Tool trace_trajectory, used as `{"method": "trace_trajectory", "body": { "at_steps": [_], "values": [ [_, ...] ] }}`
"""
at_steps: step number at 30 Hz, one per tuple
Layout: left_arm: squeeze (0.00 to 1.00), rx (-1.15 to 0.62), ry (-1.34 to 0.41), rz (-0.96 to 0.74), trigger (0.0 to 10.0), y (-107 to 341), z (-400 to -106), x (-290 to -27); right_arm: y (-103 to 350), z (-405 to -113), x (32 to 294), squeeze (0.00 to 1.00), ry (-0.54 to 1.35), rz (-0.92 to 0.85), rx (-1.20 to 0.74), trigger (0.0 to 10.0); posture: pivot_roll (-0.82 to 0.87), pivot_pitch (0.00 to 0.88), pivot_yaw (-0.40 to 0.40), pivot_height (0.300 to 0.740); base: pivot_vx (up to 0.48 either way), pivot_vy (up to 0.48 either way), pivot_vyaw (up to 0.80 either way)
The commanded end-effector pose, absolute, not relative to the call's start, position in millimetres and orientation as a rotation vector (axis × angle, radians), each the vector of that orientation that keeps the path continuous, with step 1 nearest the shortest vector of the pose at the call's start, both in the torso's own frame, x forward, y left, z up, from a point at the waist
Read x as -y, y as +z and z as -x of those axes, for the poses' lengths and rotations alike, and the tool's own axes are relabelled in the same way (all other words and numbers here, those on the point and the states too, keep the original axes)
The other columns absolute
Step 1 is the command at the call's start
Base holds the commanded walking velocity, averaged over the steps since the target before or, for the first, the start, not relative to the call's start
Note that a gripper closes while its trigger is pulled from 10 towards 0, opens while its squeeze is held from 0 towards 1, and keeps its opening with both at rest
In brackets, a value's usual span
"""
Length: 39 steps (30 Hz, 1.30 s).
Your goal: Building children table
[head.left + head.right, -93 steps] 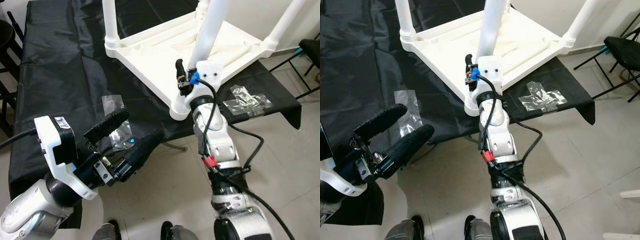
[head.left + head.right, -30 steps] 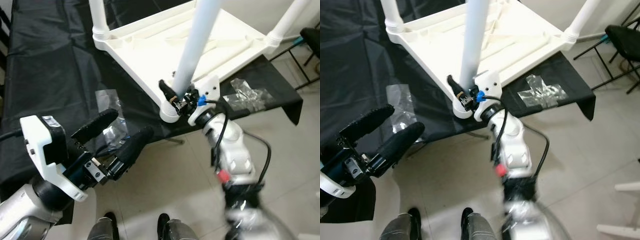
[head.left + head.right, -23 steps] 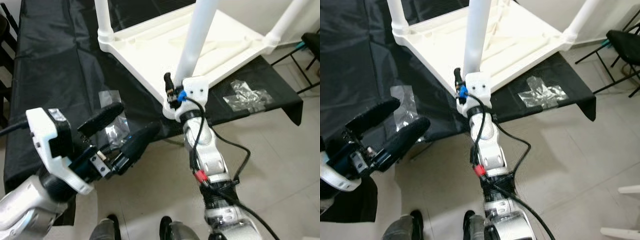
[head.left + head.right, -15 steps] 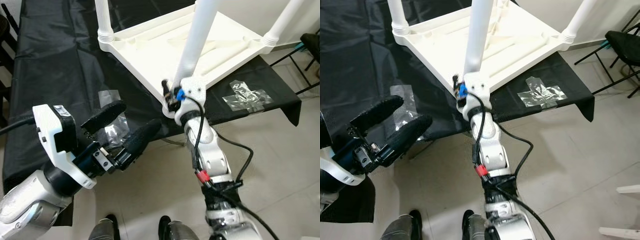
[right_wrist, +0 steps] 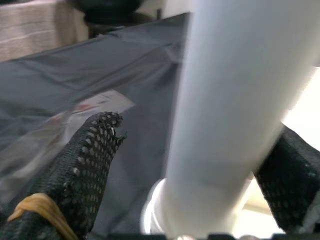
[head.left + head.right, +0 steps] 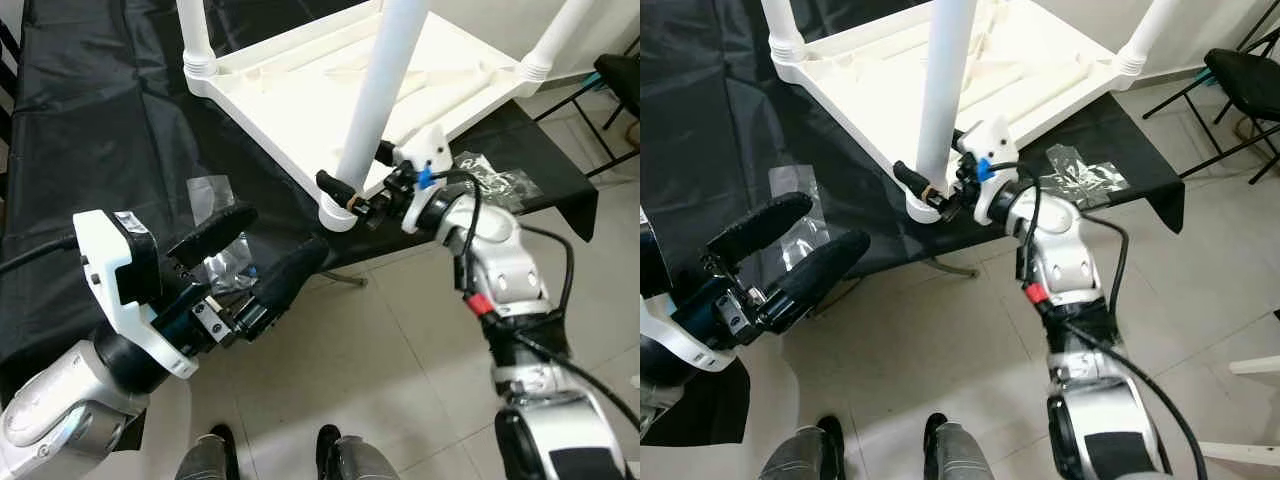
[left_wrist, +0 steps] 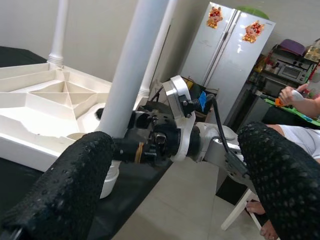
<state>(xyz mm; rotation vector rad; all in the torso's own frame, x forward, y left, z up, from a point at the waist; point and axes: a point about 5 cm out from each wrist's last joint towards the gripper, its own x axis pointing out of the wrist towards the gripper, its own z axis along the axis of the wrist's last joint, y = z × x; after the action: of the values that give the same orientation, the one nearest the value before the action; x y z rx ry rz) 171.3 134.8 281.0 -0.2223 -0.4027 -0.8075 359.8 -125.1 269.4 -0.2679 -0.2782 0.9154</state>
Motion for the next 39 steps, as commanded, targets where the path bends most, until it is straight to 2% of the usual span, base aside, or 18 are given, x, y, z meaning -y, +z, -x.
{"method": "trace_trajectory", "body": {
  "at_steps": [1, 5, 6, 19, 23, 24, 25, 26, 27, 28, 29, 31, 32, 37, 38, 39],
  "values": [
    [0.00, 0.399, -0.833, 0.219, 10.0, 281.1, -164.6, -130.8, 266.2, -360.0, 125.3, 0.00, 0.946, 0.247, 0.262, 10.0, 0.11, 0.324, -0.114, 0.740, 0.000, 0.000, 0.00],
    [0.00, 0.398, -0.833, 0.219, 10.0, 281.2, -164.0, -130.7, 268.2, -361.7, 125.0, 0.00, 0.961, 0.237, 0.264, 10.0, 0.11, 0.325, -0.112, 0.740, 0.000, 0.000, 0.00],
    [0.00, 0.395, -0.832, 0.217, 10.0, 281.4, -162.9, -130.6, 273.3, -366.9, 124.3, 0.00, 0.973, 0.253, 0.277, 0.0, 0.12, 0.333, -0.110, 0.740, 0.000, 0.000, 0.00],
    [0.00, 0.377, -0.818, 0.215, 10.0, 280.2, -158.7, -132.7, 278.0, -369.0, 134.5, 0.00, 1.051, 0.334, 0.259, 0.0, 0.11, 0.354, -0.116, 0.740, 0.000, 0.000, 0.00],
    [0.00, 0.375, -0.818, 0.221, 10.0, 280.0, -158.1, -131.9, 260.9, -362.4, 136.2, 0.00, 0.971, 0.304, 0.239, 0.0, 0.11, 0.359, -0.116, 0.740, 0.000, 0.000, 0.00],
    [0.00, 0.373, -0.818, 0.221, 10.0, 279.8, -157.9, -131.7, 249.0, -364.9, 137.1, 0.00, 0.640, 0.234, 0.263, 0.0, 0.12, 0.356, -0.135, 0.740, 0.000, 0.000, 0.00],
    [0.00, 0.373, -0.818, 0.221, 10.0, 279.8, -157.9, -131.7, 249.0, -364.9, 137.1, 0.00, 0.640, 0.234, 0.263, 0.0, 0.12, 0.356, -0.135, 0.740, 0.000, 0.000, 0.00],
    [0.00, 0.372, -0.818, 0.222, 10.0, 279.7, -158.2, -131.9, 228.0, -356.9, 135.1, 0.00, 0.319, 0.136, 0.250, 0.0, 0.12, 0.347, -0.134, 0.740, 0.000, 0.000, 0.00],
    [0.00, 0.372, -0.818, 0.222, 10.0, 279.7, -158.2, -131.9, 228.0, -356.9, 135.1, 0.00, 0.319, 0.136, 0.250, 0.0, 0.12, 0.347, -0.134, 0.740, 0.000, 0.000, 0.00],
    [0.00, 0.373, -0.817, 0.220, 10.0, 279.6, -159.8, -132.0, 207.3, -349.5, 127.8, 0.00, 0.108, 0.051, 0.195, 0.0, 0.12, 0.341, -0.118, 0.740, 0.000, 0.000, 0.00],
    [0.00, 0.378, -0.816, 0.223, 10.0, 280.1, -161.3, -131.7, 191.8, -345.0, 119.2, 0.00, -0.010, -0.012, 0.138, 0.0, 0.12, 0.340, -0.117, 0.740, 0.000, 0.000, 0.00],
    [0.00, 0.378, -0.816, 0.223, 10.0, 280.1, -161.3, -131.7, 191.8, -345.0, 119.2, 0.00, -0.010, -0.012, 0.138, 0.0, 0.12, 0.340, -0.117, 0.740, 0.000, 0.000, 0.00],
    [0.00, 0.383, -0.827, 0.225, 10.0, 281.0, -163.3, -130.2, 187.6, -347.7, 106.7, 0.00, -0.001, -0.029, 0.114, 0.0, 0.13, 0.331, -0.112, 0.740, 0.000, 0.000, 0.00],
    [0.00, 0.385, -0.842, 0.220, 10.0, 281.7, -165.4, -130.8, 198.3, -356.3, 86.3, 0.00, 0.046, -0.035, 0.124, 0.0, 0.09, 0.323, -0.103, 0.740, 0.000, 0.000, 0.00],
    [0.00, 0.384, -0.846, 0.219, 10.0, 281.2, -166.6, -131.5, 206.8, -357.2, 71.4, 0.00, 0.102, -0.049, 0.127, 0.0, 0.09, 0.321, -0.103, 0.740, 0.000, 0.000, 0.00],
    [0.00, 0.385, -0.849, 0.220, 10.0, 281.4, -167.5, -131.5, 215.6, -355.9, 59.6, 0.00, 0.159, -0.044, 0.140, 2.9, 0.09, 0.323, -0.103, 0.740, 0.000, 0.000, 0.00]
  ]
}}
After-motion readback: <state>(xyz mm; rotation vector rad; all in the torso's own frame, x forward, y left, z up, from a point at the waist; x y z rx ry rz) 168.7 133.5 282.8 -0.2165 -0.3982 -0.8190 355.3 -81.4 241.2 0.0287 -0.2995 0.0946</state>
